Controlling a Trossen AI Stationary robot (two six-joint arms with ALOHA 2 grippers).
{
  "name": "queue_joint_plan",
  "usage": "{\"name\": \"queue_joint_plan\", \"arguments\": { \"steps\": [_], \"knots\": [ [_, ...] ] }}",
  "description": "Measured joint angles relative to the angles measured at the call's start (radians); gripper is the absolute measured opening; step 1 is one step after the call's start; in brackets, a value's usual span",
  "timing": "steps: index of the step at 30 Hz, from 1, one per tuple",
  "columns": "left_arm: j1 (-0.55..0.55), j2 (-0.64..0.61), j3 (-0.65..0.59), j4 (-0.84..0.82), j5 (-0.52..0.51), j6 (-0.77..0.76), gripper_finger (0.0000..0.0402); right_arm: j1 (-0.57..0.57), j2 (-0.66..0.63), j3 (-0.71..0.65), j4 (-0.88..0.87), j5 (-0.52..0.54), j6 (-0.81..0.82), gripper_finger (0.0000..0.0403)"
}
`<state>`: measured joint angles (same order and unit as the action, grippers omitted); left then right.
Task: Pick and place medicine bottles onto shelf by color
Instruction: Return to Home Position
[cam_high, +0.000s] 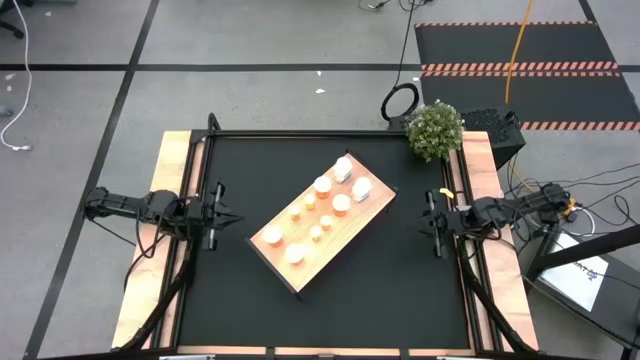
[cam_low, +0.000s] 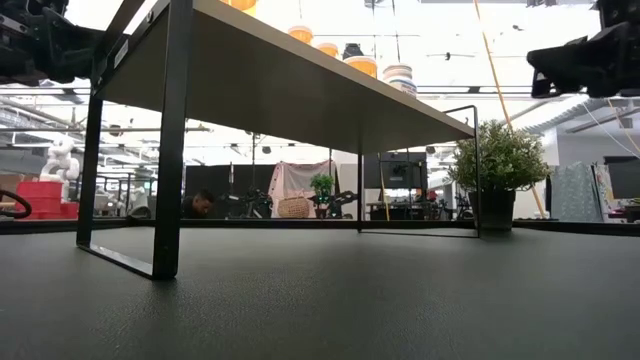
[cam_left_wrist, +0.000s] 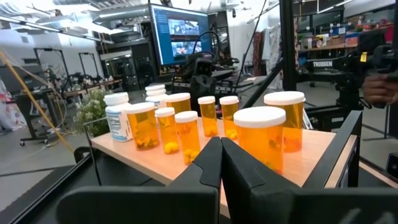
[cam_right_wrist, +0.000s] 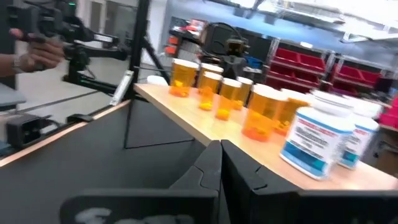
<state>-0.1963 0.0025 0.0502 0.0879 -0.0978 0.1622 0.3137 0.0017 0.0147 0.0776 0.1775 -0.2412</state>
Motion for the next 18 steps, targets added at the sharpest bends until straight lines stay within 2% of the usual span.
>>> {"name": "queue_joint_plan", "arguments": {
  "steps": [5,11,18],
  "knots": [
    [0.000,0.000,0.000,-0.004,0.000,-0.006,0.0015,-0.072,0.000,0.000,-0.005,-0.060,0.012,0.0000],
    [0.000,0.000,0.000,-0.008,0.000,0.005,0.0003,-0.178,0.000,0.000,0.013,-0.174,-0.007,0.0000],
    [0.000,0.000,0.000,-0.009,0.001,0.003,0.0011,-0.282,0.000,0.000,-0.012,-0.273,0.031,0.0000]
  ]
}}
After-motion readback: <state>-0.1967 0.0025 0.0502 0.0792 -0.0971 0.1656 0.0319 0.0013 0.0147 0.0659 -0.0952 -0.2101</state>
